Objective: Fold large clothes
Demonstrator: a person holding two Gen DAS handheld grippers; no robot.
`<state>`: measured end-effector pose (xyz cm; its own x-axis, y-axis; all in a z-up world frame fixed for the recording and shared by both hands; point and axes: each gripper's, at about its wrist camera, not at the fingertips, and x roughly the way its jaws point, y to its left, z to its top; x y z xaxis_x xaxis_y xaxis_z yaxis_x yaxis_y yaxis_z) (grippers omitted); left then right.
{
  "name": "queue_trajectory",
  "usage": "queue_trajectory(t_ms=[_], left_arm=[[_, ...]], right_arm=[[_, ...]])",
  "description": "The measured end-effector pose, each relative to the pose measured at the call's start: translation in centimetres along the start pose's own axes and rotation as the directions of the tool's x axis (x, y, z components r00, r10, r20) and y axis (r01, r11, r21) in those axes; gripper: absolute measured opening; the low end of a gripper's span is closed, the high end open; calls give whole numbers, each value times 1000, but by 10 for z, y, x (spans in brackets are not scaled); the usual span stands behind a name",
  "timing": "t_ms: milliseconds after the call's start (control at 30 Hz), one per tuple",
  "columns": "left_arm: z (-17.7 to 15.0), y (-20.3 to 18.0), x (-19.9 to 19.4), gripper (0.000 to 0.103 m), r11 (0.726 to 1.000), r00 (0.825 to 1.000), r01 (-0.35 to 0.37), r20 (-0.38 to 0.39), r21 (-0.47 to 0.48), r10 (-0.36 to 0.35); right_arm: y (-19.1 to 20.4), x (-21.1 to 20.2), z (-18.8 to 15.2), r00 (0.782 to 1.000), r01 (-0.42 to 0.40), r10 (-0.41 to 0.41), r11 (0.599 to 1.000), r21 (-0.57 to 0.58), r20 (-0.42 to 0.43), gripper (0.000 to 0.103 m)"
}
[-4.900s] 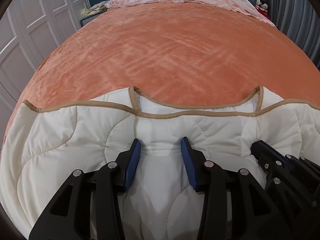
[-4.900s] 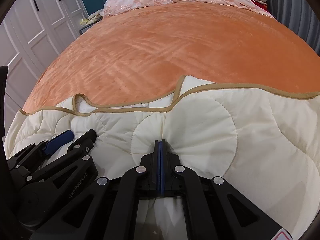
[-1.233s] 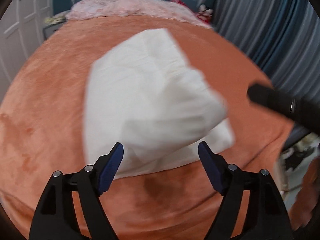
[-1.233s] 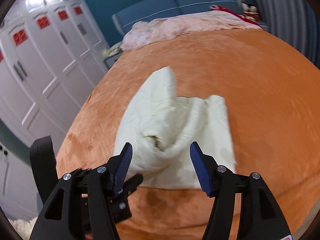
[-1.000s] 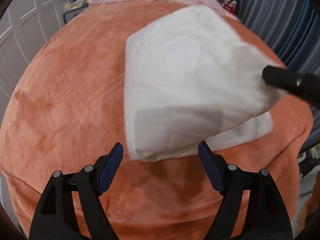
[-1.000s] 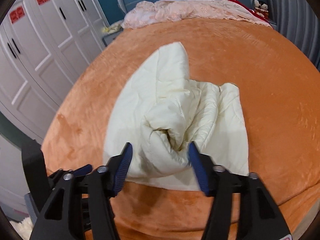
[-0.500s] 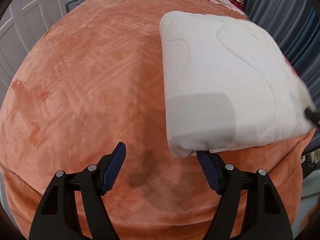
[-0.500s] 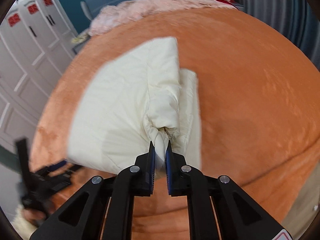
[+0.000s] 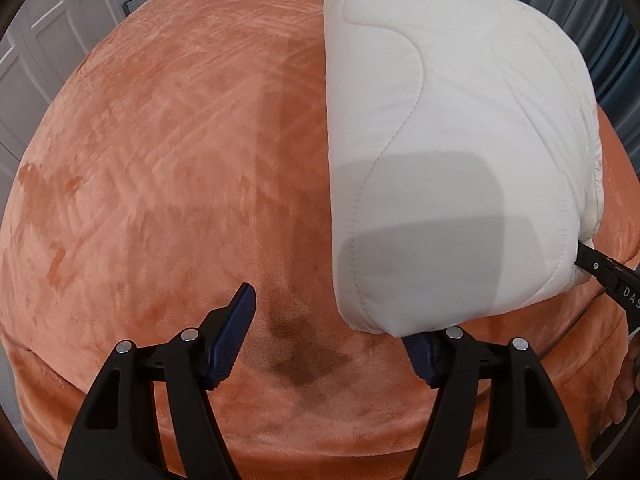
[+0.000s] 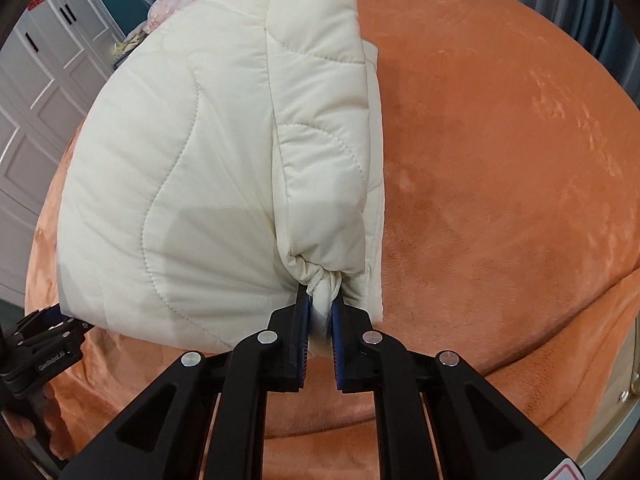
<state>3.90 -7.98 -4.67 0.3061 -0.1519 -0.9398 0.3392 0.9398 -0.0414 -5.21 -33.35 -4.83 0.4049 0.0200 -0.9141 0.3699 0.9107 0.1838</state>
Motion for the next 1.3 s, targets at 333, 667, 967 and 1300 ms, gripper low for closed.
queue_trajectory(t_ms=[333,667,967,1300], left_arm=[[-1,-4,0,67,999,999,-33,-14,5,33],[24,25,-104,67,999,990,39,140,-36,-33],[135,21,-103,69,990,973,82,223,-115,-55],[176,-23,-24,69,992,992,80,104,-96,-70]], right_arm=[[2,-9,-4,1000,-25,24,1000,18,19,13],[-11,-98,8,989,-63,52,995,80,135,41],[7,-98,115,953,-207,154,960,186,262,56],[4,-8,150,987,-152,125,924,351,98,15]])
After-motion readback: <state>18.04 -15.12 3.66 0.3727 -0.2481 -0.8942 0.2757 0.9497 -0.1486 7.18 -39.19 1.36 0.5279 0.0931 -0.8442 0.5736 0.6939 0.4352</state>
